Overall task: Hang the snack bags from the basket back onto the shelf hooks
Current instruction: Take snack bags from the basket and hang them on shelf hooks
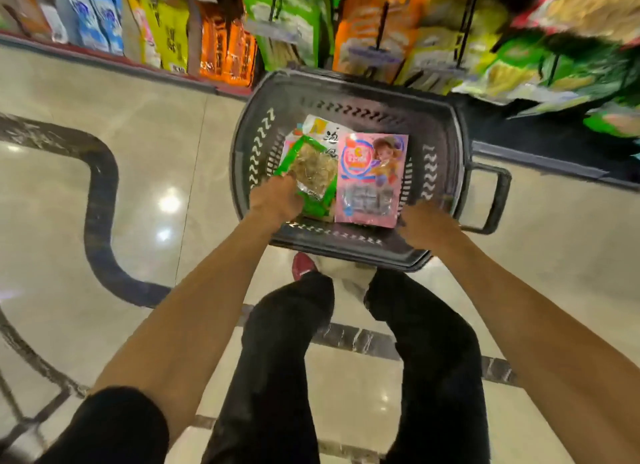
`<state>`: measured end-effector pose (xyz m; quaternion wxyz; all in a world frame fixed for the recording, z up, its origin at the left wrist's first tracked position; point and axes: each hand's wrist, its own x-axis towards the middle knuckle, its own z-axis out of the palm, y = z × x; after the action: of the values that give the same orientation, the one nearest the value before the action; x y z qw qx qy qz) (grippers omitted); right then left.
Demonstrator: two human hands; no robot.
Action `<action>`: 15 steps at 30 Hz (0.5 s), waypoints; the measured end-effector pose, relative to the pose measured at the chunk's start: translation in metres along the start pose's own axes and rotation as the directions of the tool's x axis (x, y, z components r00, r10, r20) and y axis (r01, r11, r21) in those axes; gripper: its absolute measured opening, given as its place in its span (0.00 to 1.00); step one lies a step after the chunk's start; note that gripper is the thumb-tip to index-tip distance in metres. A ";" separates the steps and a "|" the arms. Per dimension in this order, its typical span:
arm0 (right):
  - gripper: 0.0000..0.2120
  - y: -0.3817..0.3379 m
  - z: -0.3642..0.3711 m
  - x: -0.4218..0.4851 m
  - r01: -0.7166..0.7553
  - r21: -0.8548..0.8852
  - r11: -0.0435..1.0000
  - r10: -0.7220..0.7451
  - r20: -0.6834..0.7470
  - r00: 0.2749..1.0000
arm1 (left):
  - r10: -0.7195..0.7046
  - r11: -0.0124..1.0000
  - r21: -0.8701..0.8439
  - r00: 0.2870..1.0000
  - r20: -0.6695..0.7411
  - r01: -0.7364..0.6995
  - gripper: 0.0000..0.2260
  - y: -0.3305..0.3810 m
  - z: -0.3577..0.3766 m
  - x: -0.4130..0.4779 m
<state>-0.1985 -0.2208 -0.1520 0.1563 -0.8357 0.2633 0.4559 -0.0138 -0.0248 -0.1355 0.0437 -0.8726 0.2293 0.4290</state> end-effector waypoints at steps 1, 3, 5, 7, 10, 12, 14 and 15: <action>0.23 0.001 0.012 0.020 0.006 0.009 1.000 -0.006 0.009 1.000 | -0.006 1.000 -0.005 1.000 0.000 0.006 0.19 -0.003 0.012 0.019; 0.22 0.002 0.034 0.059 -0.003 0.049 0.999 0.002 0.031 1.000 | -0.030 0.999 -0.014 0.999 0.021 0.030 0.19 -0.009 0.033 0.058; 0.22 0.002 0.053 0.098 -0.014 0.103 0.995 0.014 0.008 1.000 | -0.049 0.998 -0.032 0.998 0.029 0.050 0.18 -0.014 0.053 0.098; 0.22 0.004 0.067 0.128 -0.054 0.155 0.986 0.056 -0.012 0.998 | -0.059 0.996 -0.060 0.998 0.019 0.060 0.19 -0.018 0.073 0.135; 0.24 0.012 0.088 0.169 -0.098 0.275 0.957 0.107 -0.018 0.994 | -0.094 0.983 -0.159 0.995 0.016 0.095 0.23 -0.025 0.097 0.179; 0.24 0.016 0.103 0.190 -0.146 0.443 0.884 0.189 -0.054 0.980 | -0.105 0.971 -0.218 0.994 -0.013 0.100 0.29 -0.031 0.111 0.204; 0.27 0.016 0.116 0.200 -0.188 0.666 0.722 0.325 -0.087 0.942 | -0.126 0.958 -0.264 0.991 -0.041 0.111 0.35 -0.036 0.124 0.224; 0.28 0.013 0.121 0.202 -0.183 0.747 0.640 0.396 -0.117 0.911 | -0.140 0.949 -0.292 0.989 -0.054 0.119 0.37 -0.038 0.129 0.232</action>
<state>-0.1984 -0.2312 -0.3874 0.3582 -0.7062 0.5711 0.2164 0.0305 -0.0398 -0.3994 -0.0643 -0.8981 0.1080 0.4215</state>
